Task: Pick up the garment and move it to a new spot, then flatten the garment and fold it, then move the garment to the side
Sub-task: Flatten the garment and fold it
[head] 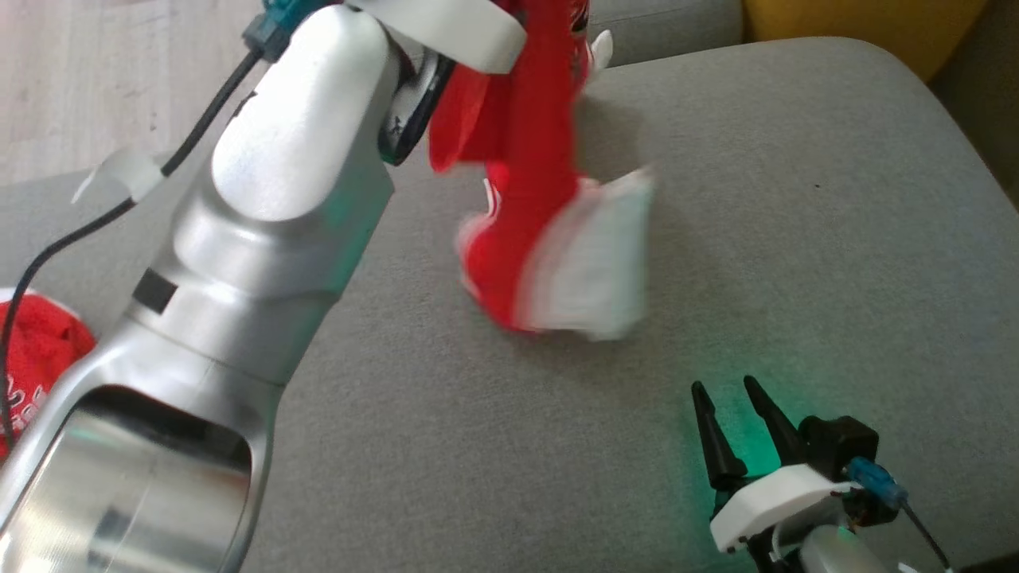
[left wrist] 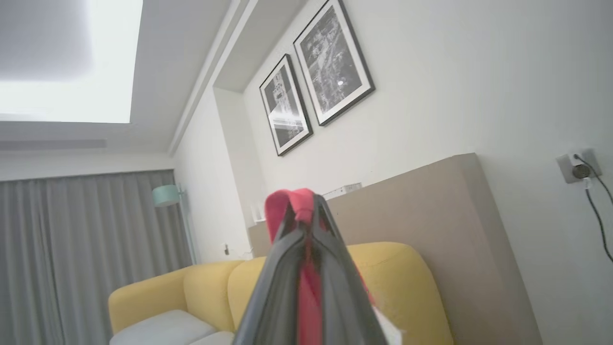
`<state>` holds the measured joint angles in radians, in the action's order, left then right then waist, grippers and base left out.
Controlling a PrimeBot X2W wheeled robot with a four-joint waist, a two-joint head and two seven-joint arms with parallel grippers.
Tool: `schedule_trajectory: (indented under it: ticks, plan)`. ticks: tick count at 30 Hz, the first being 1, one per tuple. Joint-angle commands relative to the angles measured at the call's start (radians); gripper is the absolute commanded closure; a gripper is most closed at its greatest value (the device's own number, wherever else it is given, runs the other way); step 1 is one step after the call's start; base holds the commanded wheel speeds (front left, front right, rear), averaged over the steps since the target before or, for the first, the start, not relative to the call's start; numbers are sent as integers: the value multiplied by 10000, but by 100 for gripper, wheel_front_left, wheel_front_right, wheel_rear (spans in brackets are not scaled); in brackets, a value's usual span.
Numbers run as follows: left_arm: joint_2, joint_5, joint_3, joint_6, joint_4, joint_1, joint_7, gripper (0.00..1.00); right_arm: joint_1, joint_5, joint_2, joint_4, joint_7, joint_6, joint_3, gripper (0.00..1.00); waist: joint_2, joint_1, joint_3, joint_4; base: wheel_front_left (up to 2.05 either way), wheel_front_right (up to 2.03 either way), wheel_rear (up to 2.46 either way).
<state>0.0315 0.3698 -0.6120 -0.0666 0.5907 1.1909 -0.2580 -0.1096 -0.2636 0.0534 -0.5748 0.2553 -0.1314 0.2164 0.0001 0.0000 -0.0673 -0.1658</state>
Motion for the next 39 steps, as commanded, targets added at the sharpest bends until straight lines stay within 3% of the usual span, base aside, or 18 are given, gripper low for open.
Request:
schedule_trajectory:
  ticks: [1,6,13,14,15,16,17,23,28,39]
  plan:
    - [310,-20,469,147,-98,209,-38,100,-227,-65,-30,318,65,7,137,0,-1,0,-46,157,0,0,0]
    - [904,-3,1210,341,17,-1404,-38,100,-321,-32,-31,427,65,7,-104,0,-1,0,-85,532,0,0,0]
    - [1645,33,2641,698,-57,-5873,-38,100,-332,152,-31,505,65,7,-473,0,-1,0,7,987,0,0,0]
    - [1676,2,2861,726,-74,-6461,-38,96,-334,207,-31,517,65,7,-501,0,-1,0,28,1042,0,0,0]
    - [1702,-49,3092,768,-84,-6989,-38,67,-332,252,-31,516,65,7,-526,0,-1,0,55,1083,0,0,0]
    - [1703,-100,3336,797,-119,-7454,-38,18,-328,295,-31,509,65,7,-561,0,-1,0,87,1125,0,0,0]
    - [1710,-181,3576,827,-156,-7871,-38,0,-324,338,-31,499,65,7,-597,0,-1,0,126,1164,0,0,0]
    - [1554,-843,4567,894,-640,-9395,-38,0,-260,435,-31,454,65,7,-691,0,-1,0,421,1282,0,0,0]
    - [941,-1351,5394,659,-1061,-10574,-38,0,-190,373,-31,441,65,7,-740,0,-1,0,616,1448,0,0,0]
    - [226,-1971,5397,75,-1731,-10776,-38,0,-1887,507,132,-854,65,7,-1349,0,-1,0,66,2150,0,0,0]
